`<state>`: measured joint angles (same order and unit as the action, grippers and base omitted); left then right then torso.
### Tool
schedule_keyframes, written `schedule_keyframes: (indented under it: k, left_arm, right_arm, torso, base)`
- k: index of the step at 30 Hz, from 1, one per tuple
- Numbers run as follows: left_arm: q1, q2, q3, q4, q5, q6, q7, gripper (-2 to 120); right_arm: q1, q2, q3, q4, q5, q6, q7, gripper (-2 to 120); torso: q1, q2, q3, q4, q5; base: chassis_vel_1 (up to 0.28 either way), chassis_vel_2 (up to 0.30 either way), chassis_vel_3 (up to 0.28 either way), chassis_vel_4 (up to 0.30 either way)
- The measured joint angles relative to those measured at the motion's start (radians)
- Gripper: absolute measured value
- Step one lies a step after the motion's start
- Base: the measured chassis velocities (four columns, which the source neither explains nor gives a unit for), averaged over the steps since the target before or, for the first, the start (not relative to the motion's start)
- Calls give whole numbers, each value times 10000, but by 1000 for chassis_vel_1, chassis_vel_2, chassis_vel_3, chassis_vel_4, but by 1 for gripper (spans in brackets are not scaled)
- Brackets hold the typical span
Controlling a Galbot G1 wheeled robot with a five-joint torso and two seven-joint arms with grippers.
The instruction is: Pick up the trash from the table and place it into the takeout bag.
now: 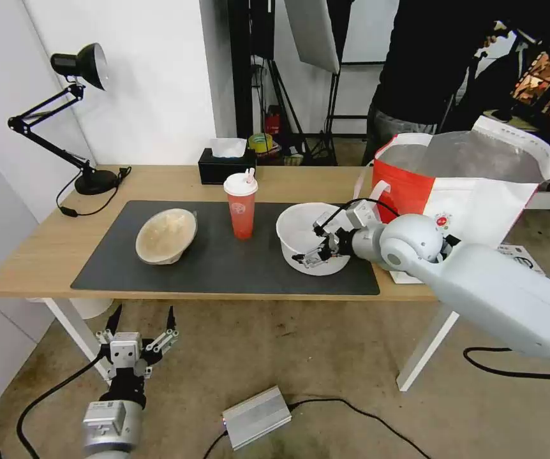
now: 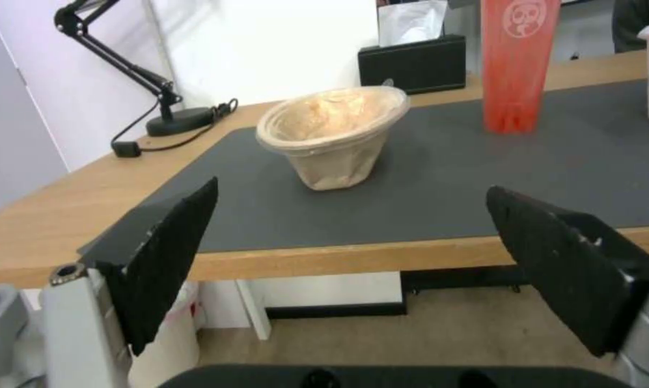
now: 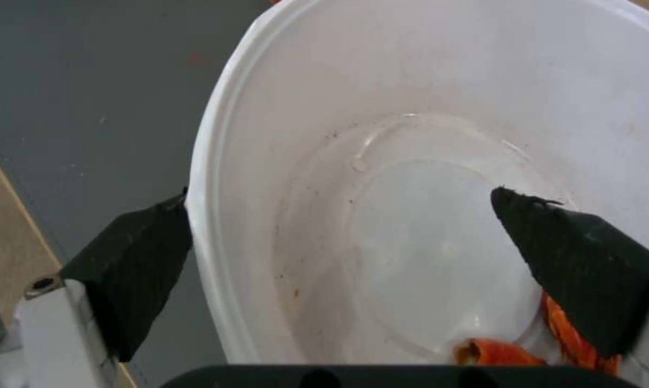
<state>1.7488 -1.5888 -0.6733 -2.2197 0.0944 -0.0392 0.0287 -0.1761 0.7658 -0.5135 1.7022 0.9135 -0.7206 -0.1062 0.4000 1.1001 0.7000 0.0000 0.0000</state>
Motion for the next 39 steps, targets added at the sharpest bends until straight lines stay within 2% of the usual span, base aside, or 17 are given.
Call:
schedule_keyframes:
  k: [23,39]
  left_arm:
    - [4,-16,4,-6,-1,-9,-2,100]
    - [12,-26,-4,-28,-1,-15,-2,100]
  right_arm:
    - [5,382,-158,-67,12,1,364,98]
    - [16,385,-233,3,93,2,537,96]
  torso:
    - [0,0,1,0,-1]
    - [0,-1,0,0,0]
  base:
    - [0,0,0,0]
    - [0,0,0,0]
